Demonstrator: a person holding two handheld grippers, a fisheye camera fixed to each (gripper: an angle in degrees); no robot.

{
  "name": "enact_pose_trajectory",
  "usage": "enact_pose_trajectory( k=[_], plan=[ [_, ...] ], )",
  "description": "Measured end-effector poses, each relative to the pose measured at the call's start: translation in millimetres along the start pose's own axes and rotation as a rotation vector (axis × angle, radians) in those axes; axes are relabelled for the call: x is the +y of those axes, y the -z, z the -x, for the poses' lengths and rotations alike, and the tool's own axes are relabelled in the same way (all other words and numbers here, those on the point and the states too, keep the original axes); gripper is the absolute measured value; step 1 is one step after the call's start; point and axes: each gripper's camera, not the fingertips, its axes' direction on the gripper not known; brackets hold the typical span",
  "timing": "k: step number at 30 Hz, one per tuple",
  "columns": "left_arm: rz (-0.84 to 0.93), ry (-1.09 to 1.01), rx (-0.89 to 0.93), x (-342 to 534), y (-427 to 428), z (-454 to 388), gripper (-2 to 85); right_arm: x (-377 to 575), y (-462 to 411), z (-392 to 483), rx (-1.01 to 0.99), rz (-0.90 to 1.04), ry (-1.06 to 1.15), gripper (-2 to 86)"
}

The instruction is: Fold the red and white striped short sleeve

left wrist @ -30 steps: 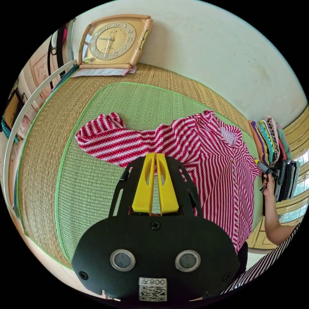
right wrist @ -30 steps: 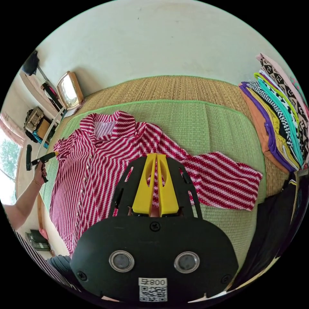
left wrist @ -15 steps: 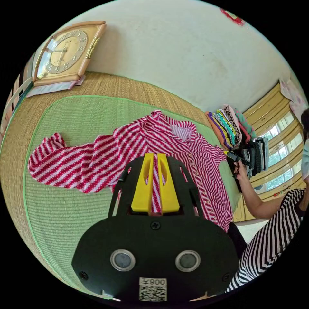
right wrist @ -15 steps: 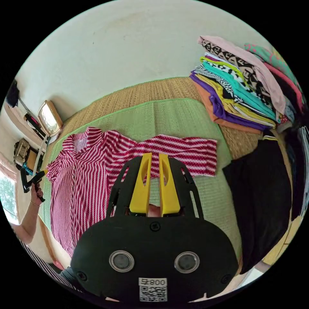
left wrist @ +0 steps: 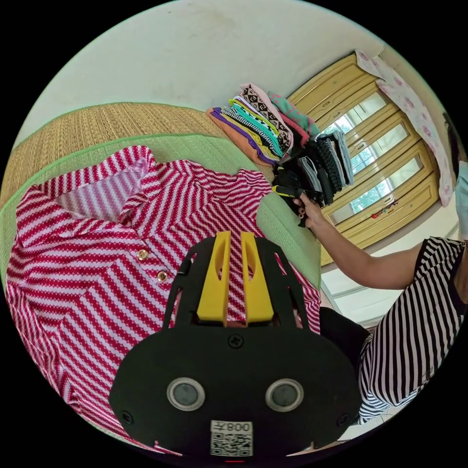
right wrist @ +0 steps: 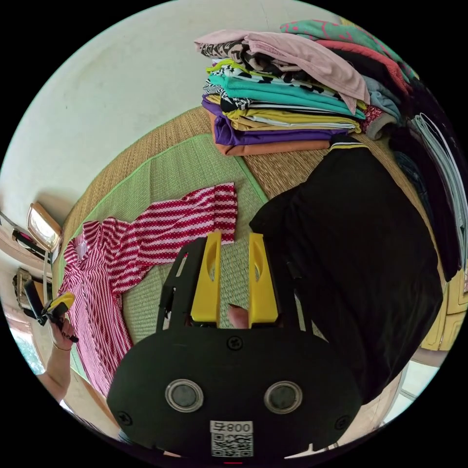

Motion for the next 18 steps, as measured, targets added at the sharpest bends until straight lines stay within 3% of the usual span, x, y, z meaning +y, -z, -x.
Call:
enact_pose_trajectory(
  k=[9,12,15,18],
  plan=[
    [0.039,0.022,0.055,11.5,-15.1,11.5,3.1,-10.4,-18.8,2.1,0.018,0.019,0.023,1.0],
    [0.019,0.044,0.061,17.9,-4.9,19.5,2.9,-14.6,-5.2,3.4,-0.087,-0.059,0.034,0.3],
    [-0.031,0.069,0.071,25.0,14.6,26.8,3.0,-19.9,31.2,31.5,-0.327,-0.214,0.124,0.1],
    [-0.113,0.098,0.082,35.0,40.9,32.7,3.2,-12.5,54.8,107.5,-0.514,-0.261,0.374,0.0]
  ],
)
